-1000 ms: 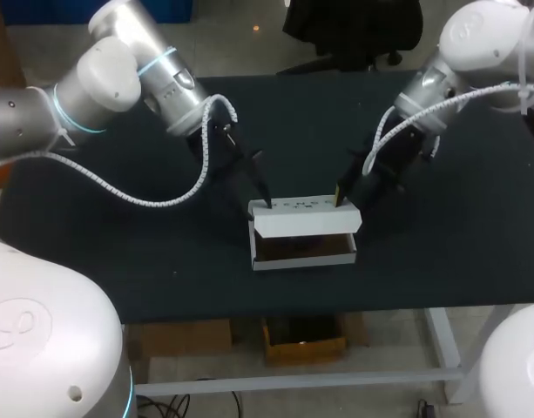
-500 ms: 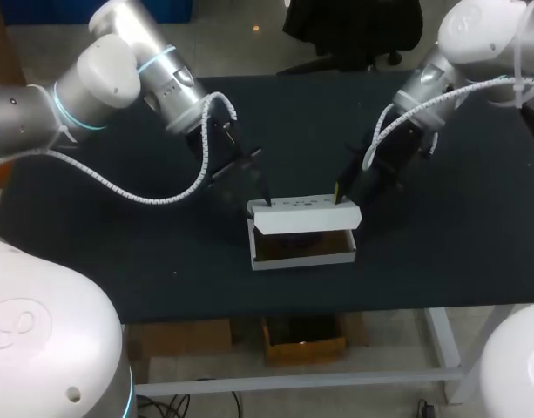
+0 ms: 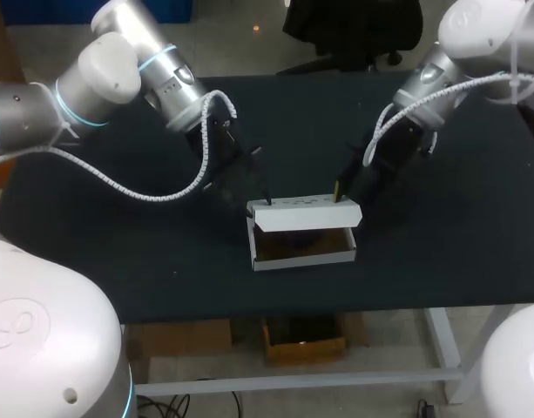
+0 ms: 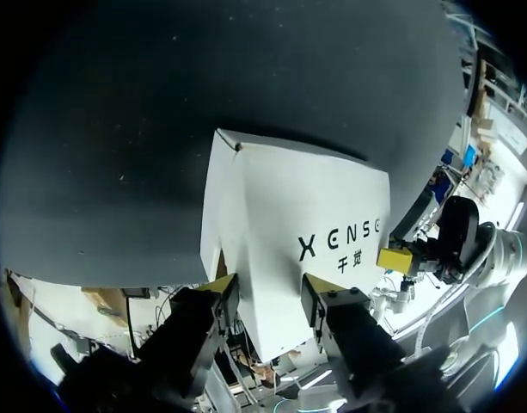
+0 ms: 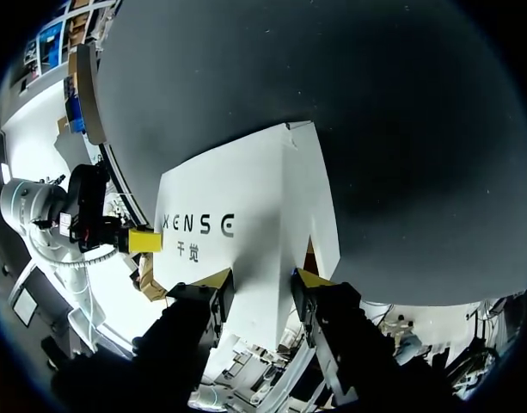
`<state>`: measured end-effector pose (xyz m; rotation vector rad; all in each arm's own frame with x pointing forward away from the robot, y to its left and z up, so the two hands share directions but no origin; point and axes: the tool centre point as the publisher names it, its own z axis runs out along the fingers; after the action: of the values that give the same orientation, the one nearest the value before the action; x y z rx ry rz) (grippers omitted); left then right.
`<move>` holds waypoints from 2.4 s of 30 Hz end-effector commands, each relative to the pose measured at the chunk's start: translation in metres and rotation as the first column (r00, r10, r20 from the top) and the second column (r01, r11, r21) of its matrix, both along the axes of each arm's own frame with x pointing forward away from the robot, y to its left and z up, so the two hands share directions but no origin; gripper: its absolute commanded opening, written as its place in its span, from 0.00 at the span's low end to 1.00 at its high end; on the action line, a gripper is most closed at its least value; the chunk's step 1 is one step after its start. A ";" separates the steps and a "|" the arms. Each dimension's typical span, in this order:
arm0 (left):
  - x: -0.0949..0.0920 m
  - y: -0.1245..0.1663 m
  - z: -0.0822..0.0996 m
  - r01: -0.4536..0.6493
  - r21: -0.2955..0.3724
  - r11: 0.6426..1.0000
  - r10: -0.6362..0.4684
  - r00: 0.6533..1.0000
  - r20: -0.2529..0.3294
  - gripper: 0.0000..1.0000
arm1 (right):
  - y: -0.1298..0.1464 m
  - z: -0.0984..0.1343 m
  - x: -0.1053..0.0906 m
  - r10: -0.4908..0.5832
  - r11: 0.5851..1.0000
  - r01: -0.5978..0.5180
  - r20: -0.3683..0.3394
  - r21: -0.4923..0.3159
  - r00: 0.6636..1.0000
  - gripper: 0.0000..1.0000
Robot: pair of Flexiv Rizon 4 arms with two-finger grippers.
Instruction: Assemble the packaging by folding the flat box into shape, placing the metal phone stand inside, and closing the box properly
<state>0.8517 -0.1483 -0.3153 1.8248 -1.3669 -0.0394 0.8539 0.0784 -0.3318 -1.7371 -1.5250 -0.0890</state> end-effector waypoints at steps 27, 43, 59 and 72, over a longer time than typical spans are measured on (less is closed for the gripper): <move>0.009 -0.004 0.002 0.005 -0.014 1.000 -0.005 0.999 -0.042 0.48 | 0.007 0.007 0.005 0.009 1.000 -0.009 -0.029 0.005 1.000 0.42; 0.015 -0.004 0.006 0.006 -0.017 1.000 -0.007 0.999 -0.054 0.48 | 0.007 0.011 0.007 0.000 1.000 0.001 -0.040 0.023 0.999 0.39; 0.018 -0.008 0.008 -0.003 -0.027 1.000 0.002 0.998 -0.059 0.48 | 0.011 0.012 0.009 0.000 1.000 0.001 -0.044 0.030 0.999 0.40; 0.011 -0.006 -0.001 -0.021 -0.025 0.999 0.020 0.998 -0.051 0.49 | 0.009 0.003 0.009 0.007 1.000 -0.005 -0.051 0.027 0.999 0.40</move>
<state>0.8658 -0.1522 -0.3130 1.8045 -1.3129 -0.0650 0.8597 0.0848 -0.3254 -1.7117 -1.4864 -0.0689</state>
